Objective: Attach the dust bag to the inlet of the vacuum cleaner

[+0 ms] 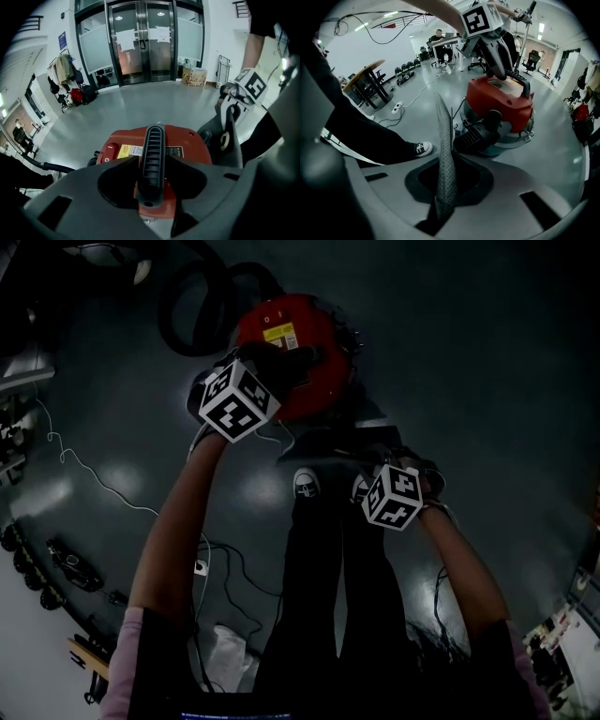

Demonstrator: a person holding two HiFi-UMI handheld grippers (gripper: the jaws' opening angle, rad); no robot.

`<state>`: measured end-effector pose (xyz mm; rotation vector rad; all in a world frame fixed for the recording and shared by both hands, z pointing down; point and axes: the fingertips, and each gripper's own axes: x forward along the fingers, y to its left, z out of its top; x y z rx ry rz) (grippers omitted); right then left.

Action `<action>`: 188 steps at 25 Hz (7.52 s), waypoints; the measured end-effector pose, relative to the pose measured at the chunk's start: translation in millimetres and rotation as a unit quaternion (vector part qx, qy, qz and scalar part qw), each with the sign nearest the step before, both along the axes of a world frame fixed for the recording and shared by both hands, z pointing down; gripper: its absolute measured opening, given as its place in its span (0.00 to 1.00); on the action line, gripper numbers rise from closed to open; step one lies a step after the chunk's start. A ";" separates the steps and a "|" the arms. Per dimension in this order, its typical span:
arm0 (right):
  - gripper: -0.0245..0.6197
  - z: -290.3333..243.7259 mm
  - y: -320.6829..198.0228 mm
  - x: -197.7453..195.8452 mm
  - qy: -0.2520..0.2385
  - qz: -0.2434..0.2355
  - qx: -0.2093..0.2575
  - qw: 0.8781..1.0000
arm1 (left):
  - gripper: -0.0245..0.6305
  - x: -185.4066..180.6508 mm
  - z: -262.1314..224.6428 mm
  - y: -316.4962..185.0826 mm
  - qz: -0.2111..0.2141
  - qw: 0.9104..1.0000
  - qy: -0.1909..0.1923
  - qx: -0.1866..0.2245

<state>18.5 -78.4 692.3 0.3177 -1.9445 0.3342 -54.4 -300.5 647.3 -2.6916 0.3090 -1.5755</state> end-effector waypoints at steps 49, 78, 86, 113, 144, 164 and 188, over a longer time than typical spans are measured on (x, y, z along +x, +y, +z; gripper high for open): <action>0.11 63.7 -47.7 13.8 0.053 -0.084 -0.005 0.995 | 0.26 0.1 20.5 0.3 0.026 0.999 0.022 -0.001; 0.18 22.6 -38.9 1.1 0.105 -0.181 0.032 0.977 | 0.26 -1.0 17.4 0.8 0.033 0.998 0.053 -0.017; 0.15 22.1 -53.9 -1.2 -0.008 0.170 -0.181 0.969 | 0.26 -1.2 19.7 0.4 0.031 0.998 0.061 -0.016; 0.18 21.7 -39.0 -3.0 0.107 -0.116 -0.043 0.987 | 0.25 -1.0 15.2 2.0 0.032 0.998 0.056 -0.025; 0.17 22.1 -59.2 -3.4 0.136 -0.018 -0.008 0.991 | 0.25 -1.3 14.6 2.4 0.030 0.997 0.064 -0.021; 0.25 25.7 -51.6 7.5 0.113 0.021 -0.068 0.991 | 0.27 -3.0 12.6 1.5 0.005 0.996 0.079 -0.042; 0.22 -74.6 -38.7 2.3 0.022 0.154 -0.047 0.987 | 0.25 -34.5 -81.1 80.2 -0.082 0.984 0.143 -0.064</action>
